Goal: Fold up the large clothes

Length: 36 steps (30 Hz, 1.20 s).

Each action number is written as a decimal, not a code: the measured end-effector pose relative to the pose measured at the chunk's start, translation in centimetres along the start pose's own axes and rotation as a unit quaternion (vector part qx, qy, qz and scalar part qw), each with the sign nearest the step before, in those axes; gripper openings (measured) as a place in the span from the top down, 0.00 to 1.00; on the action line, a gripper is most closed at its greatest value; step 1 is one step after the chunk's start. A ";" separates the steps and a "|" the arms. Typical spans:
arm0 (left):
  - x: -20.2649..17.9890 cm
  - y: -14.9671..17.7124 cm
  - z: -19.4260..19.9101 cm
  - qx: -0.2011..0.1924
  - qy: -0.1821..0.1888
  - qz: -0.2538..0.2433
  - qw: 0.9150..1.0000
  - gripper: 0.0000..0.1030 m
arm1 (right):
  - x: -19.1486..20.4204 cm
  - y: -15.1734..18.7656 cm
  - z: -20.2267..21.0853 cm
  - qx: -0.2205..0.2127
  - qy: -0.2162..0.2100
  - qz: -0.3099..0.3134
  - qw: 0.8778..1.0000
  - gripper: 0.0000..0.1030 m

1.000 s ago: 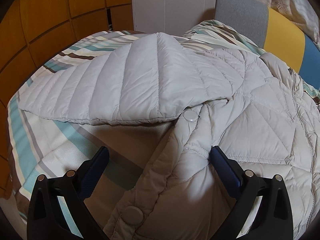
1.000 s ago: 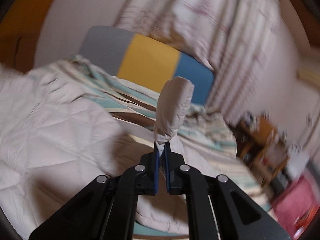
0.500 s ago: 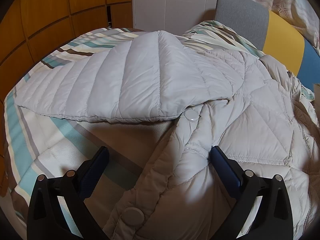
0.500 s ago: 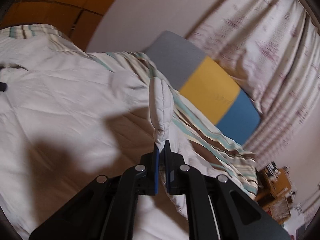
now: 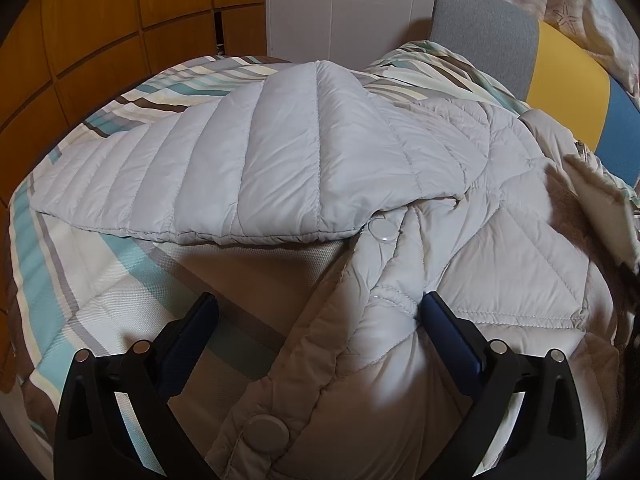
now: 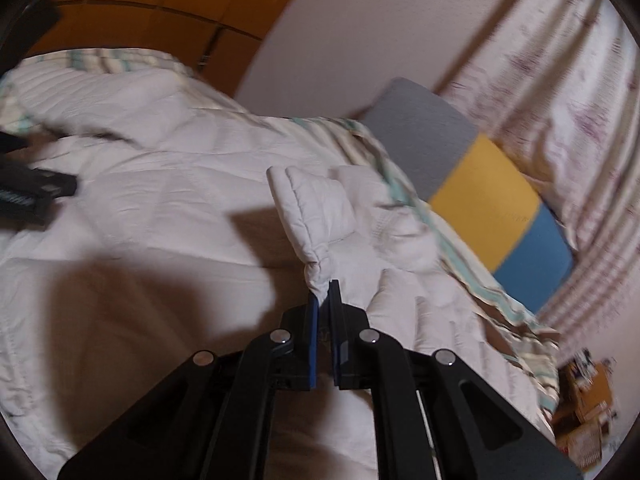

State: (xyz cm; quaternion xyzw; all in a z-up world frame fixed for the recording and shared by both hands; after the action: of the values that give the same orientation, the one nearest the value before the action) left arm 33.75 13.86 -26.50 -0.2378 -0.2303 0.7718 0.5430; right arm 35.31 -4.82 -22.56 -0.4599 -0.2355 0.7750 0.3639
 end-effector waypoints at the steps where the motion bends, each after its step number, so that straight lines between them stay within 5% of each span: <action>1: 0.0 0.0 0.0 0.000 0.000 0.000 1.000 0.03 | 0.9 0.0 0.1 -0.005 -0.013 0.013 1.000 0.95; 4: -0.1 0.0 0.0 0.004 0.001 0.003 1.000 0.03 | 2.6 0.4 0.6 -0.010 -0.065 0.040 0.997 0.93; 7: -0.6 -0.5 1.2 0.000 -0.006 -0.008 1.000 0.03 | 1.7 0.4 1.6 -0.009 -0.085 0.021 0.996 0.52; 8: -0.9 -0.8 1.7 -0.007 -0.005 -0.015 1.000 0.03 | 0.9 0.3 2.3 -0.017 -0.086 0.006 0.996 0.50; 11: -3.0 -2.2 4.8 -0.050 0.010 -0.036 0.998 0.03 | -1.9 0.8 3.9 -0.011 -0.095 -0.046 0.994 0.50; 14: -7.1 -3.7 7.5 -0.080 0.065 -0.050 0.993 0.03 | -6.0 2.2 5.3 -0.003 -0.085 -0.117 0.989 0.48; 19: -16.1 -4.1 6.4 -0.047 0.136 -0.107 0.984 0.03 | -14.2 7.4 5.2 0.053 0.015 -0.241 0.969 0.48; 21: -18.9 -3.7 4.7 -0.031 0.145 -0.126 0.981 0.03 | -18.3 11.3 4.8 0.098 0.075 -0.316 0.941 0.43; 25: -21.2 -2.9 0.7 -0.006 0.115 -0.160 0.980 0.21 | -23.7 17.2 4.8 0.152 0.140 -0.417 0.885 0.43; 27: -20.3 -2.2 -1.6 0.020 0.102 -0.159 0.982 0.24 | -25.5 18.8 4.6 0.165 0.155 -0.437 0.870 0.43; 36: -15.5 -2.2 -2.0 -0.004 0.068 -0.128 0.989 0.24 | -25.9 17.2 1.1 0.151 0.124 -0.447 0.873 0.43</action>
State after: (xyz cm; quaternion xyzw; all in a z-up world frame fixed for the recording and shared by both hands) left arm 41.22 0.04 -24.91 -0.2604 -0.2249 0.6772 0.6504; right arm 36.48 -35.81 -20.04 -0.3375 -0.2489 0.4922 0.7628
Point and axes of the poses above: each gripper's, at about its wrist camera, not at the fingertips, and z roughly against the way its jaws point, x to its left, y to its underside, the point moved 8 cm from there along -z, roughly the way its jaws point, and after that the axes turned 6 degrees about y, right-handed, at the moved point
